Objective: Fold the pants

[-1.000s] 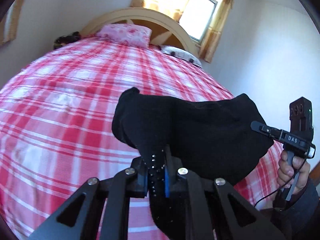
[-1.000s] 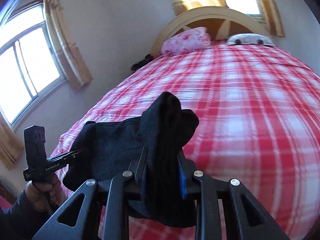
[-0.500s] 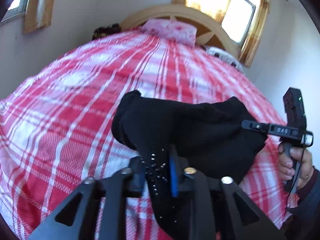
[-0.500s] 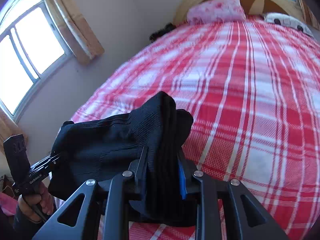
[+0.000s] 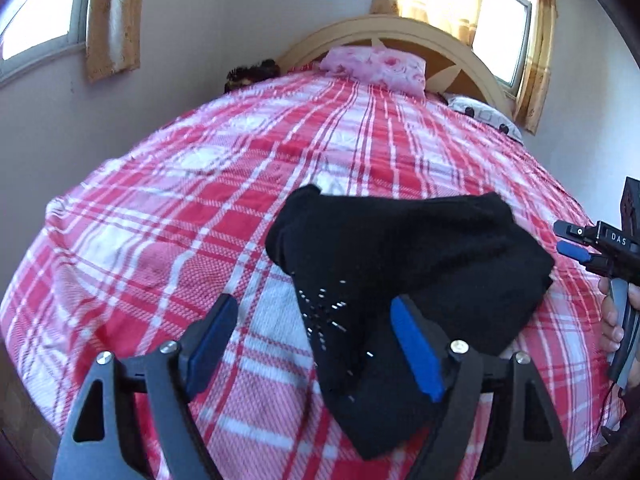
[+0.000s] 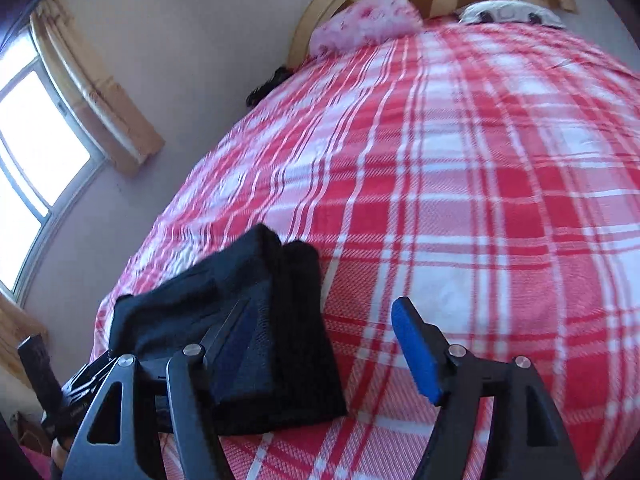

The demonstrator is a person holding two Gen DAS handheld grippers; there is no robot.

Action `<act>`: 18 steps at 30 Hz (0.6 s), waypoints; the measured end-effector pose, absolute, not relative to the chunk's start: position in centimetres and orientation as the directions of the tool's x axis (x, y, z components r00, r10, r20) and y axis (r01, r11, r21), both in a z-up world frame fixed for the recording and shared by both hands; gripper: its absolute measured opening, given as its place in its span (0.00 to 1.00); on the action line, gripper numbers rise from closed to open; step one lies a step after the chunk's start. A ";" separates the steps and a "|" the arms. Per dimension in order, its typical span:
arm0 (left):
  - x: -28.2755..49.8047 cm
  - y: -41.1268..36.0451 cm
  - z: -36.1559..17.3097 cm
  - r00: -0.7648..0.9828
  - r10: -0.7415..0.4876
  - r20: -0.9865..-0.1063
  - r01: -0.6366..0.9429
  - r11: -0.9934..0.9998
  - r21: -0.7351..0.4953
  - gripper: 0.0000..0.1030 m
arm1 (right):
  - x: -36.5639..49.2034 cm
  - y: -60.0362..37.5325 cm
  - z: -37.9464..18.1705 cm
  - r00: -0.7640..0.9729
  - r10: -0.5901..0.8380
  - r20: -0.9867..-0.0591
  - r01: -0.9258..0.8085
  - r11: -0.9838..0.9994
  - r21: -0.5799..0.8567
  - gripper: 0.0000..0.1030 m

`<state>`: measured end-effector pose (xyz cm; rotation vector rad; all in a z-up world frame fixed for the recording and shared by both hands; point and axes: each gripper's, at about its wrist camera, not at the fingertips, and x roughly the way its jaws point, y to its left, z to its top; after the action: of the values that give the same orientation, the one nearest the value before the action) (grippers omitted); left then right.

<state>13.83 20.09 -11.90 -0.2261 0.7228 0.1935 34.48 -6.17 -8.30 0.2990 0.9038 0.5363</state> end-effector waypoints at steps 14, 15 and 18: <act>8.2 15.6 -7.9 0.797 0.109 -0.594 -0.198 0.976 -0.087 0.87 | 24.2 -8.6 -4.3 0.611 0.521 -0.597 -0.286 0.848 0.447 0.69; 7.9 15.5 -7.7 0.800 0.111 -0.590 -0.199 0.976 -0.087 0.87 | 23.6 -8.7 -4.1 0.615 0.520 -0.593 -0.286 0.848 0.447 0.69; 7.0 15.1 -7.3 0.810 0.115 -0.576 -0.198 0.977 -0.083 0.88 | 21.6 -8.6 -3.7 0.628 0.514 -0.584 -0.291 0.851 0.437 0.69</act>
<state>7.02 15.09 -7.27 -0.1421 0.6051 0.1681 21.64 -8.62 -3.68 0.3166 0.7623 0.4701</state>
